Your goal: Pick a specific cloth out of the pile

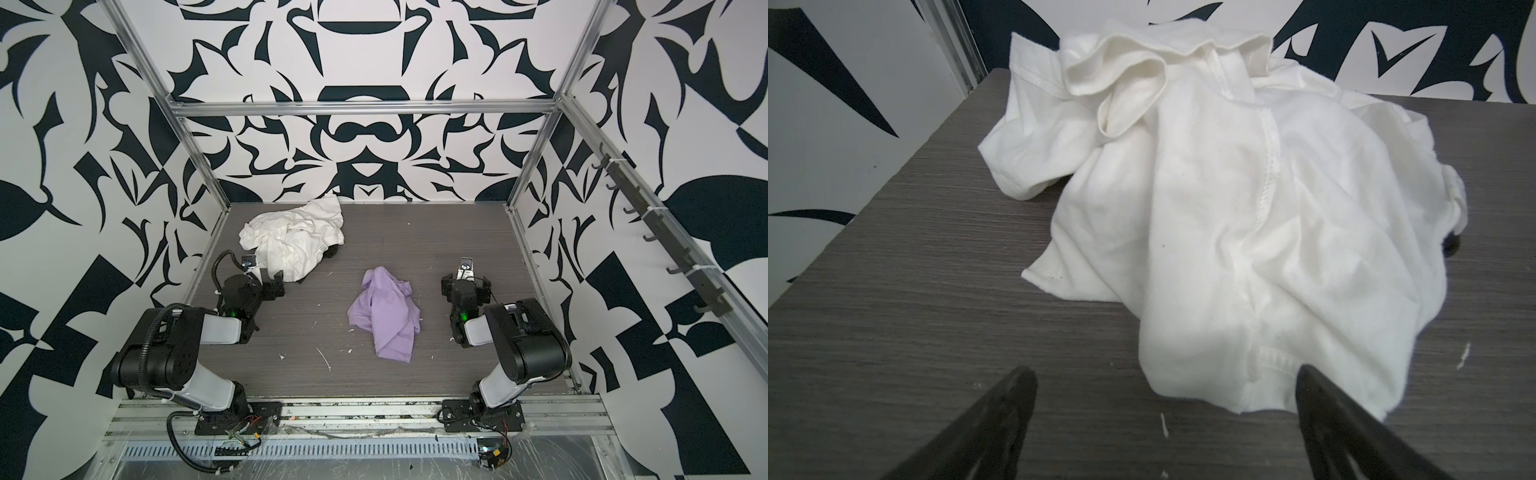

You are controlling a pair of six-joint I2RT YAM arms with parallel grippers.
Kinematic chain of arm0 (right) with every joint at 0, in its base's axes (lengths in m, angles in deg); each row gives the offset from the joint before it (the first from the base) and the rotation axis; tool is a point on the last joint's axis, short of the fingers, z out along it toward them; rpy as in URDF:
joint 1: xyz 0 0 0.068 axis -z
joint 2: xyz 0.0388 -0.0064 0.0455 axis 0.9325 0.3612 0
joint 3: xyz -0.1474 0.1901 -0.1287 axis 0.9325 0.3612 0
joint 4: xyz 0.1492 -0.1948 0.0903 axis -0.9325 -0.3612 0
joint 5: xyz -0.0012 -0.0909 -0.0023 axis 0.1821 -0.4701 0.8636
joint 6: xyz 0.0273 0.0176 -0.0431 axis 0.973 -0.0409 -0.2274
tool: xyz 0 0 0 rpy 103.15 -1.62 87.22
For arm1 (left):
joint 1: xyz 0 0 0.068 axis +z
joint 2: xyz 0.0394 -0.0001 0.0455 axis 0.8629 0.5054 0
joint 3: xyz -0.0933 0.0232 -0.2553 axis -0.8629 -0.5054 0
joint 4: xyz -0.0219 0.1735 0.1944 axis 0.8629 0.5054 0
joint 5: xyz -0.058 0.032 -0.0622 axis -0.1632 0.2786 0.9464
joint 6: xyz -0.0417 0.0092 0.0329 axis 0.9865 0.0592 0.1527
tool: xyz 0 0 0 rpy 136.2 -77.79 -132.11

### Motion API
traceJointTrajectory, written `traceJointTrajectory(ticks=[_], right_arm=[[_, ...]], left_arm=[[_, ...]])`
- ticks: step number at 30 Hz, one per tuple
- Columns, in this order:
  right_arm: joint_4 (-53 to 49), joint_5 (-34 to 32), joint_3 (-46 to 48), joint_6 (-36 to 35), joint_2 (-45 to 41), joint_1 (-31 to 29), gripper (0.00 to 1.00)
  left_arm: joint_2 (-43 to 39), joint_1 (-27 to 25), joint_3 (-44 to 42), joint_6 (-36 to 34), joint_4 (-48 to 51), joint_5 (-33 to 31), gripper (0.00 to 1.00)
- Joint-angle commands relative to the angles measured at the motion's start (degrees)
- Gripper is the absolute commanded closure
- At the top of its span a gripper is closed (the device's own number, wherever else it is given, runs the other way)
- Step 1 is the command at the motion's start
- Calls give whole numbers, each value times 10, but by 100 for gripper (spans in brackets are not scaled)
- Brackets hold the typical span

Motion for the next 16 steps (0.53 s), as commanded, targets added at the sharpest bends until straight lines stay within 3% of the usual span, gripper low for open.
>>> traceJointTrajectory(ticks=[1,5,16], right_arm=[[-8,15,-19,7,-10,5,0],[-35,76,-31,9,-12,23,0],[-32,99,-26,5,-16,31,1]], left_arm=[[5,2,11,-2,-9,0,1],[5,1,12,-1,-9,-1,1],[0,2,5,-5,-16,5,0]])
